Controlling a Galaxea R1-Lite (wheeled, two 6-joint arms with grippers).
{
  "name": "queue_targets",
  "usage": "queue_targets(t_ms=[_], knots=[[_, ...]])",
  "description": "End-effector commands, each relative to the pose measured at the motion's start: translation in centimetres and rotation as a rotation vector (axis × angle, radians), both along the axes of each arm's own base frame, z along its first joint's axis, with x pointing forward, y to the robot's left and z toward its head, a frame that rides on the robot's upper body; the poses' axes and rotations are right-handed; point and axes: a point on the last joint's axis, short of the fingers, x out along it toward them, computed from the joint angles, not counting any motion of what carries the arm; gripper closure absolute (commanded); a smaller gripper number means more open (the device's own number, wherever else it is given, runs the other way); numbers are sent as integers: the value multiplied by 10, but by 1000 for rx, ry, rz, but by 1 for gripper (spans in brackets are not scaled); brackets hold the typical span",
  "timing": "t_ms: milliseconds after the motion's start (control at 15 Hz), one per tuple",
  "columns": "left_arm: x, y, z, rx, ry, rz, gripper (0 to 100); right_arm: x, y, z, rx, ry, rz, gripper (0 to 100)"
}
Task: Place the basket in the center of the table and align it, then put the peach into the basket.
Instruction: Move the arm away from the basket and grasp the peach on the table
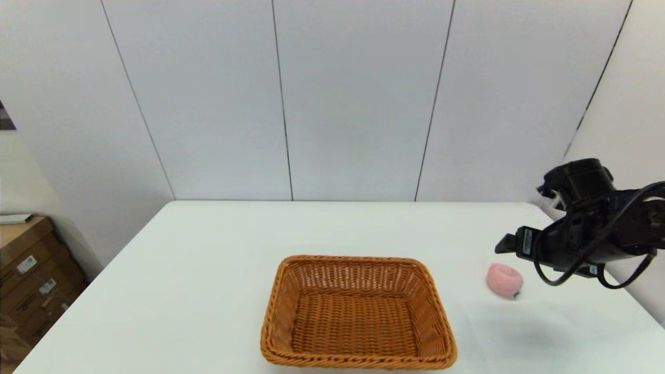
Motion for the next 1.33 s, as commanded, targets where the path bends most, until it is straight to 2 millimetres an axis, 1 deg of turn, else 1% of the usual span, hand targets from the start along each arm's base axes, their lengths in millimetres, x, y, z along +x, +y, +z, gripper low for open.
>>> queue_targets(t_ms=[67, 200, 400, 533, 600, 867, 1200, 1333], knots=[[0, 0, 0, 0, -1, 1, 0, 16, -9, -33, -5, 103, -37, 0], [0, 0, 0, -2, -1, 1, 0, 22, -12, -47, -6, 130, -49, 0], [0, 0, 0, -3, -1, 1, 0, 31, -12, -64, -3, 149, -46, 0], [0, 0, 0, -5, -1, 1, 0, 38, -10, -71, -3, 159, -39, 0], [0, 0, 0, -5, -1, 1, 0, 41, -9, -73, -3, 161, -37, 100], [0, 0, 0, -5, -1, 1, 0, 48, -7, -82, -1, 176, -33, 100], [0, 0, 0, -3, -2, 1, 0, 48, -8, -83, 0, 181, -34, 100], [0, 0, 0, -3, -1, 1, 0, 47, -7, -74, 3, 154, -33, 100]])
